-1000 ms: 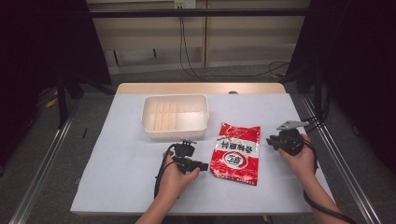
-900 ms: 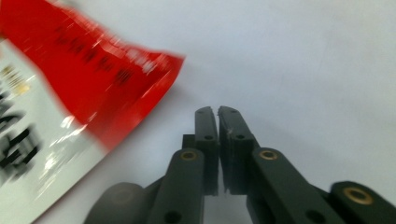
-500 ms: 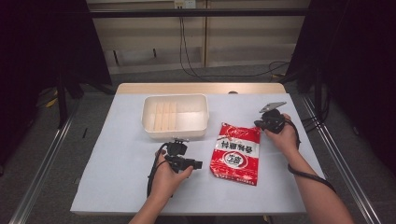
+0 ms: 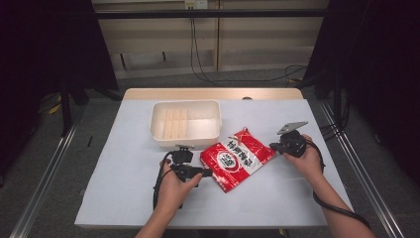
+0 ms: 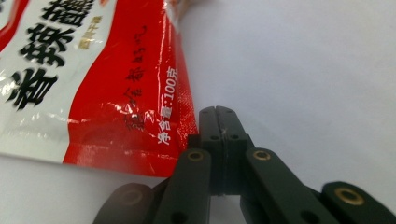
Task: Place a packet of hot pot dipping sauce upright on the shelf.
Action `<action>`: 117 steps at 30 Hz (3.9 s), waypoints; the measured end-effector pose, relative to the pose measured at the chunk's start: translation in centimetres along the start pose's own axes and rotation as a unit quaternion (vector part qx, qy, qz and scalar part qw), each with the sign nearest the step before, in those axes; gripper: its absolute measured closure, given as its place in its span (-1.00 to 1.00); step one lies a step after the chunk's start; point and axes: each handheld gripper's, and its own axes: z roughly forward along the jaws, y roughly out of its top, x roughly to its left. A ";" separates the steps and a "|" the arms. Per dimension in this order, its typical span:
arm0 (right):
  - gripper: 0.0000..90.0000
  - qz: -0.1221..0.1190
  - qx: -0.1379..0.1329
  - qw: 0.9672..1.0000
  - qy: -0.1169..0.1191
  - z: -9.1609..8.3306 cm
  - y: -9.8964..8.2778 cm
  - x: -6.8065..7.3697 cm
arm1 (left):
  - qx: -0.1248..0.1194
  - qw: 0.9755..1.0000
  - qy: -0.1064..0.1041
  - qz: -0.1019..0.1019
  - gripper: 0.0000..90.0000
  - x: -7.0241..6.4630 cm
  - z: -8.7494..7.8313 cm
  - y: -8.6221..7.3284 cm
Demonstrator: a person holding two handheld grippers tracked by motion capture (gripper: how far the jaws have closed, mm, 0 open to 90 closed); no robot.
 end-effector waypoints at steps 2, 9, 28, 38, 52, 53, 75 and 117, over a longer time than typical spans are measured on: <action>1.00 0.007 -0.004 1.000 -0.006 -0.2 -0.3 0.1 | -0.006 1.000 0.004 -0.013 0.11 0.7 0.0 0.2; 1.00 0.011 -0.014 1.000 0.001 -0.3 -0.8 -0.1 | -0.028 0.998 -0.005 -0.056 0.05 2.6 1.0 1.0; 1.00 0.013 -0.016 1.000 -0.004 -0.2 -0.8 0.2 | -0.036 0.995 -0.050 -0.076 0.09 0.3 3.2 0.8; 0.94 0.023 -0.021 1.000 0.004 -0.4 -1.1 0.4 | -0.024 0.990 -0.087 -0.104 0.95 0.0 3.3 1.0; 0.13 0.066 -0.025 0.997 -0.004 -1.6 -1.6 -0.4 | 0.013 0.995 -0.078 -0.065 1.00 -2.2 -1.8 3.7; 0.02 0.070 -0.024 0.997 -0.002 -1.6 -1.5 -0.4 | 0.021 0.995 -0.072 -0.060 1.00 -2.4 -2.2 4.0; -0.56 0.088 -0.042 0.995 0.024 -2.0 -1.0 -0.5 | 0.107 0.994 -0.031 0.008 1.00 -7.5 -9.3 11.6; -0.71 0.096 -0.059 0.993 0.039 -2.5 -0.9 -0.7 | 0.140 0.976 0.111 0.128 1.00 -8.6 -15.0 23.0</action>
